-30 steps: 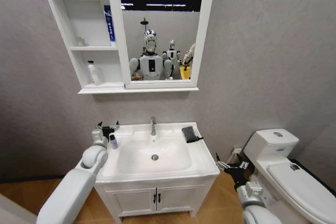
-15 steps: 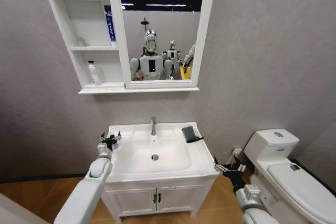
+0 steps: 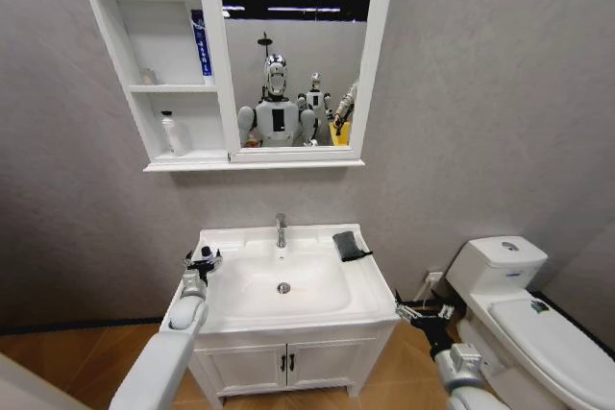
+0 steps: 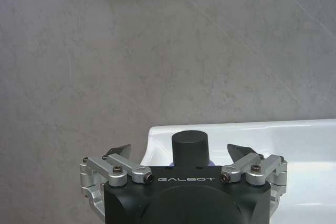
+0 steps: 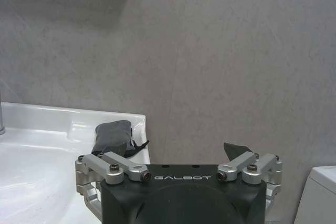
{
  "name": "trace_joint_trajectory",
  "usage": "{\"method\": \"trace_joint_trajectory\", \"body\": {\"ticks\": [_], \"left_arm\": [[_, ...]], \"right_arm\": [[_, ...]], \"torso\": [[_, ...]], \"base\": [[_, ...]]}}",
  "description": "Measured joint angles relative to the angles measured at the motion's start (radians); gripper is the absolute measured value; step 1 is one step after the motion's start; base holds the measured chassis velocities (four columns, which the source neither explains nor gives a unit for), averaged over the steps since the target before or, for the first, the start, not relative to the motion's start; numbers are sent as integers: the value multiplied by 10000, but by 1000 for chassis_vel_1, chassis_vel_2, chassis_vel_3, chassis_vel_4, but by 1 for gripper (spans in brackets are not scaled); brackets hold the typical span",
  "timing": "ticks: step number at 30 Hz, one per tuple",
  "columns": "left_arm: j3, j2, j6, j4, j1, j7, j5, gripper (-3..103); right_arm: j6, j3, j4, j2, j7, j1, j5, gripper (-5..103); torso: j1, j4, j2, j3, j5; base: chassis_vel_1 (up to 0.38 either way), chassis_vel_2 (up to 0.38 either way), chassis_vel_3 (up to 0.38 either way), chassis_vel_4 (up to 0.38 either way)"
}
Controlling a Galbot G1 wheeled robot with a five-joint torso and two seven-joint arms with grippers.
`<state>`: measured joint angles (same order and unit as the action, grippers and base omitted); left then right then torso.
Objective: Move facial cleanser and shampoo from washbasin to cabinet, then wipe washbasin with towel.
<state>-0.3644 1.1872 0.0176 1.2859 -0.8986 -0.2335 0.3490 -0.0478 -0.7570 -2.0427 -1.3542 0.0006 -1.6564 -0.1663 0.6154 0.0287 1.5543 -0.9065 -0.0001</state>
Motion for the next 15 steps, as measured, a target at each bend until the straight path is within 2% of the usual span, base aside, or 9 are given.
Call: {"method": "trace_joint_trajectory", "body": {"ticks": [15], "left_arm": [[-48,31,-13,-509,119,295,26,100]], "right_arm": [[-53,-43,126,58,-26,174,33,100]], "torso": [[0,1,0,0,0]], "base": [[0,0,0,0]]}}
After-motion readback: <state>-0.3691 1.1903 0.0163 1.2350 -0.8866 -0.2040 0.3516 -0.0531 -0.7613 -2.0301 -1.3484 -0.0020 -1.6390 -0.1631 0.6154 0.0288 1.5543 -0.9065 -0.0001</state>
